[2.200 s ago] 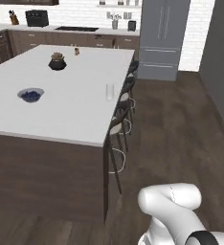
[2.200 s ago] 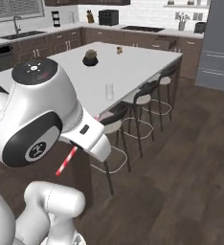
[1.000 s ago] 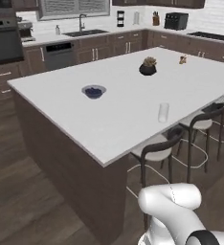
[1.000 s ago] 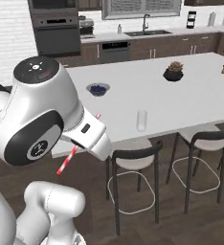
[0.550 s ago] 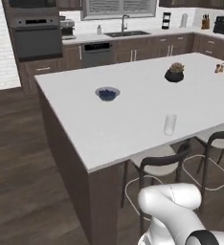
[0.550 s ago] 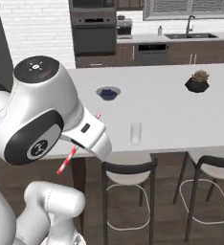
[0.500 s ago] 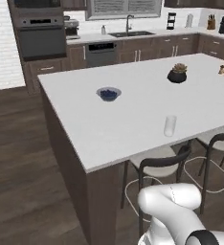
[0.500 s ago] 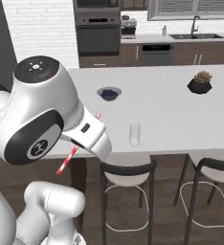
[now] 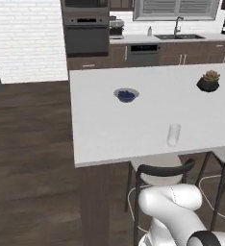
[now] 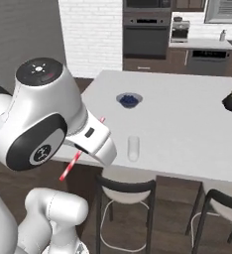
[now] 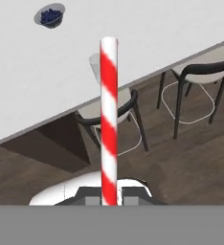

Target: Take a straw from the drawer in front and place it inside the glass cup on the dining counter.

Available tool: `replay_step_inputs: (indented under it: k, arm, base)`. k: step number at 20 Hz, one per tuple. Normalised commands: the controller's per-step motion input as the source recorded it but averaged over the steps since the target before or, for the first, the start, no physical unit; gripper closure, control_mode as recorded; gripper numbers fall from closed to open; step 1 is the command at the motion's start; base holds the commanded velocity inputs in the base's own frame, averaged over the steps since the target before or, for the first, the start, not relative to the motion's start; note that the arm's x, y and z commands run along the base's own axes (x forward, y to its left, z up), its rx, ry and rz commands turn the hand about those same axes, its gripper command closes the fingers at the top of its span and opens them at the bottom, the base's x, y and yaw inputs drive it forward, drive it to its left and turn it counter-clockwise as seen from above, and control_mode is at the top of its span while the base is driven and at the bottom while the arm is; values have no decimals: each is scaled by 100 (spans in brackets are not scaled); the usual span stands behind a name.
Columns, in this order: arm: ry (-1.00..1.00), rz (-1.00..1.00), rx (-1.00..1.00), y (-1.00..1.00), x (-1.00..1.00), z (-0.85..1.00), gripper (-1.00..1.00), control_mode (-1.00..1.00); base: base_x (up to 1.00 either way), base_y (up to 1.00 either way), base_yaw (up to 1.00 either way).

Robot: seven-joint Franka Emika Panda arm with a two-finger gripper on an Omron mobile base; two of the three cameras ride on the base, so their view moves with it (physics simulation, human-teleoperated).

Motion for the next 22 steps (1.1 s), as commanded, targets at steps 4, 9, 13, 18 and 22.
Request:
replay_step_inputs:
  k: [4, 9, 13, 18, 22]
  arm:
    - [0, 0, 0, 0, 0, 0, 100, 100]
    - [0, 0, 0, 0, 0, 0, 100, 100]
    - [0, 0, 0, 0, 0, 0, 100, 100]
    - [0, 0, 0, 0, 0, 0, 100, 100]
    - [0, 0, 0, 0, 0, 0, 100, 100]
  base:
    - [17, -59, 45]
    - [15, -62, 40]
    - [26, -56, 35]
    - [42, -22, 18]
    - [55, -18, 3]
